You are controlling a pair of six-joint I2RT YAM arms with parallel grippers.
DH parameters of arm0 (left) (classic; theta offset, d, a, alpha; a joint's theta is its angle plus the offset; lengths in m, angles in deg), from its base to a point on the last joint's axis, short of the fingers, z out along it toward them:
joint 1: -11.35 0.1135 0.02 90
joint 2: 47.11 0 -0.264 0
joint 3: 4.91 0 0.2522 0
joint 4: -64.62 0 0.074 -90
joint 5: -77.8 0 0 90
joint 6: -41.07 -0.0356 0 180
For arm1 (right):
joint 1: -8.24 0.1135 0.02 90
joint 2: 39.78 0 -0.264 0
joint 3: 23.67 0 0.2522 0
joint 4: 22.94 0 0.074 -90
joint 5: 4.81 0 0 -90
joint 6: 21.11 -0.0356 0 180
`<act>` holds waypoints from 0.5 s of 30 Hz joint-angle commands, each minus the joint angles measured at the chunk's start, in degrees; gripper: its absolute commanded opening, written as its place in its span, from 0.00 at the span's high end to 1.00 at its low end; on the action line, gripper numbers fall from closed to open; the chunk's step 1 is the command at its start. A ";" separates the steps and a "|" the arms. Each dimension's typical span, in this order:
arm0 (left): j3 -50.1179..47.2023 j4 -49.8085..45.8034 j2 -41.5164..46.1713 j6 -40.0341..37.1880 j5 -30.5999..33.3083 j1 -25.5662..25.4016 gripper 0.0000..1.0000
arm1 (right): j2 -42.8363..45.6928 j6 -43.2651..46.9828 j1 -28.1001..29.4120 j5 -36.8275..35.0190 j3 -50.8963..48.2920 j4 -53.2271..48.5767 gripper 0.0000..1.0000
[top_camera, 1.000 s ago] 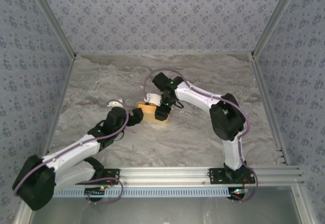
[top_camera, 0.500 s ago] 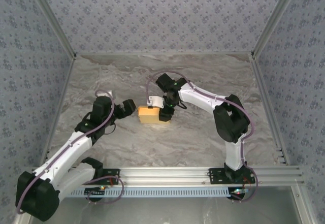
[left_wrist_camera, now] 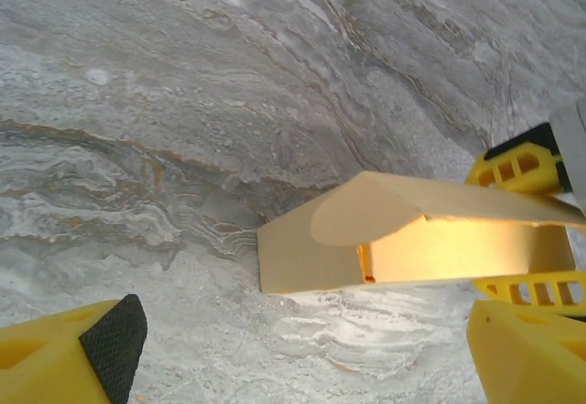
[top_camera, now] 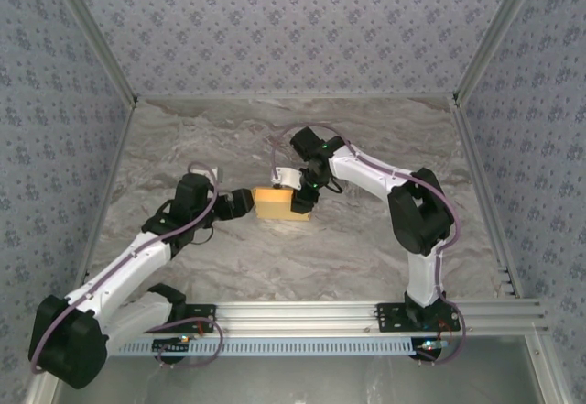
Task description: Fold the paper box
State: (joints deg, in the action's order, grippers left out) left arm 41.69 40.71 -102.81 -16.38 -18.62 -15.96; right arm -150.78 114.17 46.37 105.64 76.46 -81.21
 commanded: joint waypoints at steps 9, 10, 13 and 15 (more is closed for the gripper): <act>7.56 2.14 -12.63 -20.95 6.19 -2.87 0.16 | -0.12 0.37 -0.78 2.90 -0.12 -1.91 0.49; 7.59 3.20 -13.27 -21.59 6.09 -2.92 0.17 | -0.02 0.52 -0.73 2.64 -0.23 -1.73 0.49; 7.06 7.33 -14.79 -23.56 4.41 -3.08 0.24 | 0.34 1.07 -0.75 1.65 -0.48 -1.64 0.49; 8.00 8.01 -16.14 -23.25 2.40 -3.08 0.34 | 0.74 1.47 -0.77 0.99 -0.76 -1.32 0.49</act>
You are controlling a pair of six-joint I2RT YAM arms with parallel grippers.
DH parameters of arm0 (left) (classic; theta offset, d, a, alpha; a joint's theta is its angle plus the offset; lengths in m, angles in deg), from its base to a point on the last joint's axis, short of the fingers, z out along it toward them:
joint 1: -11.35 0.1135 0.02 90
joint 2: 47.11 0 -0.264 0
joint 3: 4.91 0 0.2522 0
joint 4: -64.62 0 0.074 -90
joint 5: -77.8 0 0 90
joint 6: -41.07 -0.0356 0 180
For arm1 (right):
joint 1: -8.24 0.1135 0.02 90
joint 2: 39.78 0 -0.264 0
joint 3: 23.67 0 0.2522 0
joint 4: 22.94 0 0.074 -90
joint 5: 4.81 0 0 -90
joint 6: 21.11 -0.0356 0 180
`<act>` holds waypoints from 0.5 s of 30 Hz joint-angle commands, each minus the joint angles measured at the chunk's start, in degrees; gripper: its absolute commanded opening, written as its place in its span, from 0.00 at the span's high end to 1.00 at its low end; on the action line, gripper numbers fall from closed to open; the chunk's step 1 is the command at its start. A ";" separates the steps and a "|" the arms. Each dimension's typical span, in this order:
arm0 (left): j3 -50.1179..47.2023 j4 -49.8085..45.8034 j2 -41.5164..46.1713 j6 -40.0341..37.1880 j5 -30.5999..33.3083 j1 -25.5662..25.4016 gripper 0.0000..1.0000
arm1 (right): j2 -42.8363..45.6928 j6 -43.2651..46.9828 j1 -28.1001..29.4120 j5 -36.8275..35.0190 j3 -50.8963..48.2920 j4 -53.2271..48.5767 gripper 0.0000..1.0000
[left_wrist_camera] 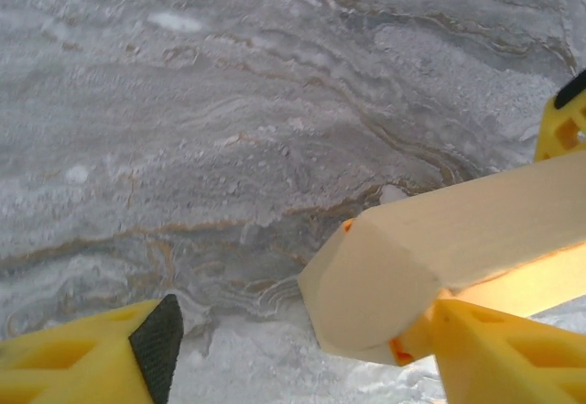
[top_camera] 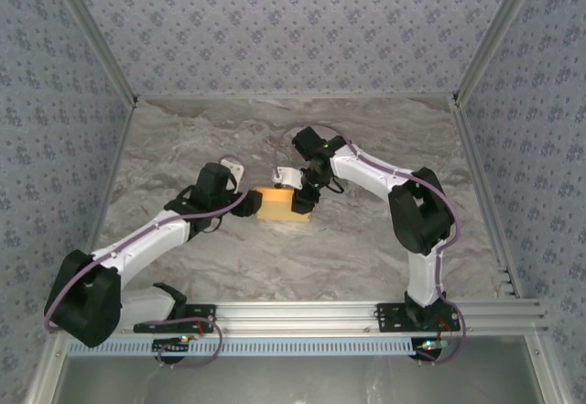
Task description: Fold the paper box
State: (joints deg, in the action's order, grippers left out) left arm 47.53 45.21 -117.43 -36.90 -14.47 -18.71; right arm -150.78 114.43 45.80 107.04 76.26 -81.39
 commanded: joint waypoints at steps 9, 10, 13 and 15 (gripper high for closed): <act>7.14 -1.10 -3.15 0.11 -4.27 -1.13 0.59 | 1.05 -2.40 -0.21 -5.76 -0.39 0.70 0.50; 7.64 -1.73 -3.26 0.59 -4.25 -1.12 0.59 | 1.12 -2.95 -0.08 -6.52 -0.37 0.70 0.50; 9.70 -4.11 -4.13 2.12 -4.17 -1.13 0.59 | 1.05 -3.91 -0.02 -8.33 -0.39 0.61 0.50; 11.15 -5.47 -4.89 2.96 -3.90 -1.22 0.60 | 0.88 -4.52 -0.03 -9.14 -0.47 0.65 0.50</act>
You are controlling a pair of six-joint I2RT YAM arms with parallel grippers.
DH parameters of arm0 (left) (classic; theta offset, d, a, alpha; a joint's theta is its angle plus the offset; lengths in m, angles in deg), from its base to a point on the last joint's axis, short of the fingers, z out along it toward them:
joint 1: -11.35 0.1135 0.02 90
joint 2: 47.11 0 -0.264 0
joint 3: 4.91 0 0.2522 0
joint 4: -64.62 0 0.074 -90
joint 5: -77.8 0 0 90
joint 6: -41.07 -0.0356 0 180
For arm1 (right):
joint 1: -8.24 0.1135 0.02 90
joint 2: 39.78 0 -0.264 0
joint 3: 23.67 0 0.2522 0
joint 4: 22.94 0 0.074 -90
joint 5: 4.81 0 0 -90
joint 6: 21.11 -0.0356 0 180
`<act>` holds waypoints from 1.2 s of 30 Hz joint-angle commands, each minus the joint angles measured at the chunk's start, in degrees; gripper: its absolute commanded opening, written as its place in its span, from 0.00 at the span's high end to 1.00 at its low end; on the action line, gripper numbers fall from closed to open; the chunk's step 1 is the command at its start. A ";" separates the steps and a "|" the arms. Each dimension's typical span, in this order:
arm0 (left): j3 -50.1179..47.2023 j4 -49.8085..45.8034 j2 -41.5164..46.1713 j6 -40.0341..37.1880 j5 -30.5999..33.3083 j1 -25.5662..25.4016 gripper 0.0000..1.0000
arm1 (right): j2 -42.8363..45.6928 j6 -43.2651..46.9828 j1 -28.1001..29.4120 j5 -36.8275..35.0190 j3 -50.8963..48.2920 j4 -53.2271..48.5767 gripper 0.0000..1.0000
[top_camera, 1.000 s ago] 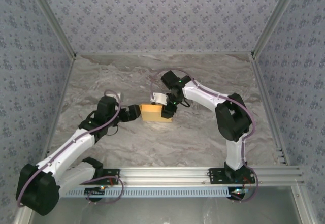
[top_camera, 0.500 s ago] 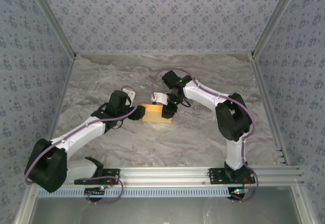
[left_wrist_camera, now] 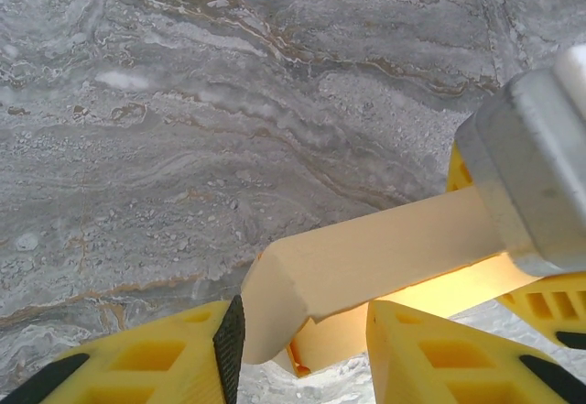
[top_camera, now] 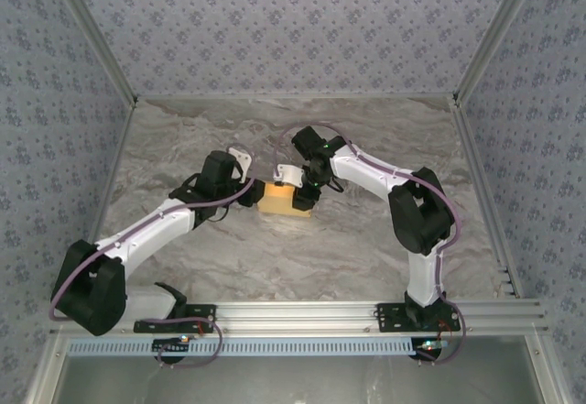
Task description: Fold the paper box
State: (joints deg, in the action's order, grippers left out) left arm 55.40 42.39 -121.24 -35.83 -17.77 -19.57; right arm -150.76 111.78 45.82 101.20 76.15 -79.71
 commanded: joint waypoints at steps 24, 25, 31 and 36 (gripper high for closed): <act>1.53 2.58 -3.39 -9.66 0.57 0.52 0.54 | 0.94 1.21 -0.20 1.63 -1.24 -3.49 0.50; 1.53 2.91 -3.56 -9.32 0.49 0.57 0.55 | 1.03 1.26 -0.13 1.30 -1.40 -3.48 0.50; 2.99 1.58 -4.87 -8.80 -0.81 0.59 0.69 | 1.22 1.49 0.27 0.72 -1.69 -3.25 0.49; 4.64 0.69 -4.80 -8.43 -3.33 0.56 0.76 | 0.33 -0.67 0.30 -1.63 -0.14 -4.16 0.48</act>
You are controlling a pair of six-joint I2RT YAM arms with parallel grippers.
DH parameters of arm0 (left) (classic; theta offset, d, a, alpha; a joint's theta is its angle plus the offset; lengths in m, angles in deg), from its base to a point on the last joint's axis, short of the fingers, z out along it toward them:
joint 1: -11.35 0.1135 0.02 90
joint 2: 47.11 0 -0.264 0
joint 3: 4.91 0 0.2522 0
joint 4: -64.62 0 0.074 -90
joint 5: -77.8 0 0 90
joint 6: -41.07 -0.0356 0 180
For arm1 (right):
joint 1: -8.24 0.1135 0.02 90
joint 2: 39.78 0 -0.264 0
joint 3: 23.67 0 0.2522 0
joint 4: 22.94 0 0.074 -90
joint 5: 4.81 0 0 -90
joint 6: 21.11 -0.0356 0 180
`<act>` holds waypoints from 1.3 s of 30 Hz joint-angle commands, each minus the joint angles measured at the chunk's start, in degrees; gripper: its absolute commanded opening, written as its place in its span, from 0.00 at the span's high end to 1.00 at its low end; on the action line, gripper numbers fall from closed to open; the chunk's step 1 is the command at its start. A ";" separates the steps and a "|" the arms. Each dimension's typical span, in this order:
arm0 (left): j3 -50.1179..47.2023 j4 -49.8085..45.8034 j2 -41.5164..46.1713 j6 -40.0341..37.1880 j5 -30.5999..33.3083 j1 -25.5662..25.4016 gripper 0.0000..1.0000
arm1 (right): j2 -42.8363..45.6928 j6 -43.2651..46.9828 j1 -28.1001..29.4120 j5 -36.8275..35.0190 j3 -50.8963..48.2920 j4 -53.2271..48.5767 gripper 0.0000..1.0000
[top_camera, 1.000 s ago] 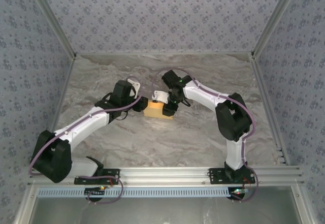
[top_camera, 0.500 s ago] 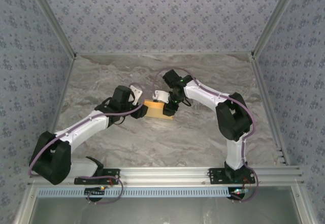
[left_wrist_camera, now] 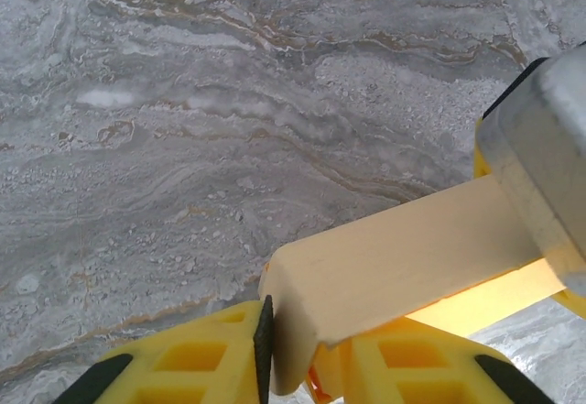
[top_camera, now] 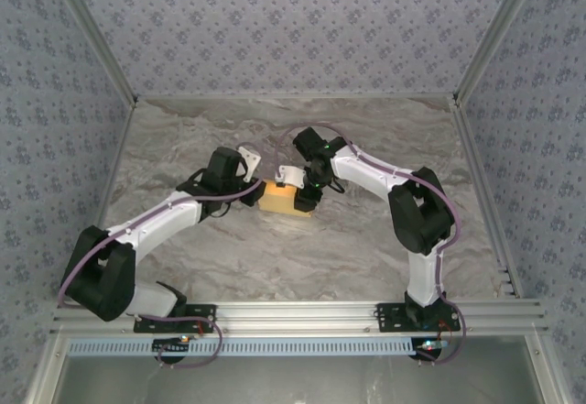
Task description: Fold the paper box
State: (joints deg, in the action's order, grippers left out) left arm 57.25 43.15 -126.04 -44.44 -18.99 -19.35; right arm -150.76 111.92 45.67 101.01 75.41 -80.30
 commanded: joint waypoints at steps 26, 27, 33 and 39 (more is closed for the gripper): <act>14.17 -14.47 -7.93 14.50 -6.76 1.38 0.81 | -1.05 -4.62 1.31 -5.88 3.54 -6.13 0.45; 14.75 -15.06 -8.08 14.79 -7.18 1.41 0.81 | -1.10 -4.57 1.29 -5.95 3.54 -6.13 0.45; 18.02 -18.90 -9.25 15.73 -7.02 1.40 0.80 | -1.70 -4.82 1.15 -5.97 3.80 -6.03 0.44; 19.15 -20.20 -10.71 21.12 -10.09 1.36 0.79 | -2.05 -5.67 1.09 -6.13 3.70 -5.45 0.44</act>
State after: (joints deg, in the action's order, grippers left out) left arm 74.06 24.95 -136.08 -27.13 -24.74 -17.64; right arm -151.22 107.43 46.57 95.46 77.79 -85.15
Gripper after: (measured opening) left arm 0.205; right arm 0.559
